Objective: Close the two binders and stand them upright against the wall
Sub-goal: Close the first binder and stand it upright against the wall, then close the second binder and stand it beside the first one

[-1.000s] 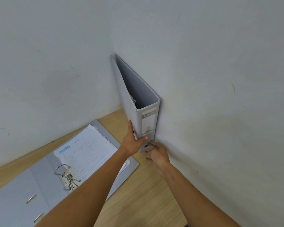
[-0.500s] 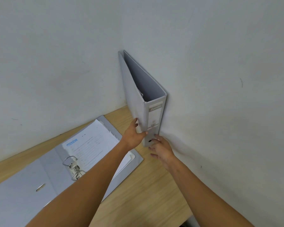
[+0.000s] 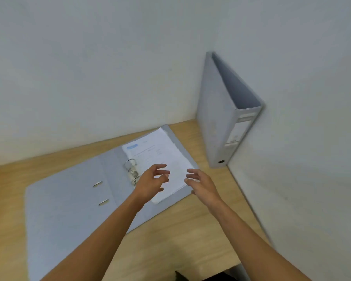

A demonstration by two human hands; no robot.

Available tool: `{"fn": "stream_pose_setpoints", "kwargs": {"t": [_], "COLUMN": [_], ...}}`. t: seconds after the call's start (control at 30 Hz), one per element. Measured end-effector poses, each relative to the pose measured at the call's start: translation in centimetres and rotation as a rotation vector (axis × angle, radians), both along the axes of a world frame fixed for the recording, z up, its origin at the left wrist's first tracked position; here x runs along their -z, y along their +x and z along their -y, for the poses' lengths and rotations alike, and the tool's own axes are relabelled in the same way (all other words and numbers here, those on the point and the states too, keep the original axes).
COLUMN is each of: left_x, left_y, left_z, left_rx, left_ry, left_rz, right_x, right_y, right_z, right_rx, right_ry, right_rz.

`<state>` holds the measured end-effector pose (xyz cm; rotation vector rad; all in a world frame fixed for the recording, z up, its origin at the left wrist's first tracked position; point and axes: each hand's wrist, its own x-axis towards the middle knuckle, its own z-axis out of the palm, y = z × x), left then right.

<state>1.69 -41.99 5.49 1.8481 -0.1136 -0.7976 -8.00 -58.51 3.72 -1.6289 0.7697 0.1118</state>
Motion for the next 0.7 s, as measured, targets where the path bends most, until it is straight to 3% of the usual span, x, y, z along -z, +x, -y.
{"fn": "stream_pose_setpoints", "kwargs": {"t": [0.43,0.7], "left_x": [5.4,7.3], "left_y": [-4.4,-6.3], "left_z": [-27.3,-36.3], "left_rx": [-0.427,-0.628], "left_ry": [0.264,0.414], "left_rz": [-0.11,-0.172], "right_x": [3.7,5.0], "right_y": [1.4,2.4], "right_z": [-20.0,-27.1], "right_rx": [-0.58,-0.684], "right_ry": [-0.094,-0.088], "right_rz": [-0.17,-0.211]}}
